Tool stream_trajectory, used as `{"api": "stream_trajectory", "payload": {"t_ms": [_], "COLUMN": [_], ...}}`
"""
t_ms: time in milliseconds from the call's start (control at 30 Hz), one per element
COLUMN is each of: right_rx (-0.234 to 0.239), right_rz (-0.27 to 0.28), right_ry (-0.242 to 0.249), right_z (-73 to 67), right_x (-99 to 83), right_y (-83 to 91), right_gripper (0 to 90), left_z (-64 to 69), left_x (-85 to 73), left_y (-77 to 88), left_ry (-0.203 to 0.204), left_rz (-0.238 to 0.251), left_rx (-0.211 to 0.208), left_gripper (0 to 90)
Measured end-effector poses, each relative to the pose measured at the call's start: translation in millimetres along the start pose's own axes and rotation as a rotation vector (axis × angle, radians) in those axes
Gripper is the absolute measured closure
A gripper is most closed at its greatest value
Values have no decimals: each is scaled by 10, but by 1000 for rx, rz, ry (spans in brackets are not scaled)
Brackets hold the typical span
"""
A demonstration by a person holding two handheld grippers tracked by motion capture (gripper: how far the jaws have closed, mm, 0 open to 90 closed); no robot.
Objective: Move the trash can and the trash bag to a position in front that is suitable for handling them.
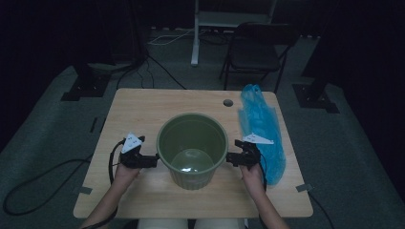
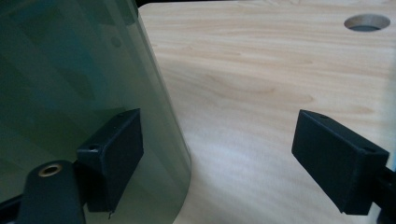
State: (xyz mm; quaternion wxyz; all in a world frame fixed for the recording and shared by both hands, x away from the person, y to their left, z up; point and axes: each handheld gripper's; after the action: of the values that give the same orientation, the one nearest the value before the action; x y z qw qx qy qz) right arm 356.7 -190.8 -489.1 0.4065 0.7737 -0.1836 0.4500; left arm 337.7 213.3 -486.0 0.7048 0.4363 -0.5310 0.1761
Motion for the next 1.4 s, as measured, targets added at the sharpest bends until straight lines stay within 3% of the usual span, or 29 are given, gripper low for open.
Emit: {"api": "stream_trajectory", "payload": {"t_ms": [400, 600, 867, 933, 1000, 1067, 1100, 1133, 1167, 1233, 1267, 1400], "right_rx": [19, 19, 21, 26, 2, -36, -94, -94, -128, -195, -253, -341], "right_rz": [-3, -8, -7, -9, 6, 29, 48, 48, 56, 46, 25, 0], "right_ry": [-24, -29, -41, -54, -52, -52, -56, -56, -61, -92, -104, -150], "right_z": [-60, -91, -82, -47, 9, 119, 259, 259, 356, 602, 806, 1255], "right_x": [-232, -310, -344, -332, -293, -226, -159, -159, -123, -48, 3, 43], "right_y": [346, 474, 520, 508, 526, 569, 614, 614, 640, 676, 683, 667], "right_gripper": [160, 163, 157, 127, 127, 126, 126, 126, 126, 127, 127, 127], "left_z": [281, 390, 408, 397, 383, 355, 336, 316, 284, 203, 168, 30], "left_x": [-56, -95, -146, -161, -181, -220, -242, -269, -302, -379, -405, -524], "left_y": [147, 210, 212, 196, 180, 178, 178, 182, 189, 229, 249, 346], "left_ry": [-40, -36, -12, -12, -27, -37, -38, -40, -40, -29, -24, -11], "left_rz": [-23, -30, -16, -11, -26, -25, -31, -33, -43, -47, -48, -37], "left_rx": [-45, -65, -109, -111, -101, -95, -88, -77, -63, -36, -29, 15], "left_gripper": [2, 2, 2, 2, 2, 2, 2, 2, 2, 2, 2, 2]}}
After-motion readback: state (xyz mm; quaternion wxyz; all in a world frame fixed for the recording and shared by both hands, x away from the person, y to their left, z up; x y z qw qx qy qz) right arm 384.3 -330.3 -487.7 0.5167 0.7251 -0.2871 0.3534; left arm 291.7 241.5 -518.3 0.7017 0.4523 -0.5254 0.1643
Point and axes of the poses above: each handheld gripper's, and its own axes: y roughly backward along the jaws, x roughly out of its top, z roughly to its right
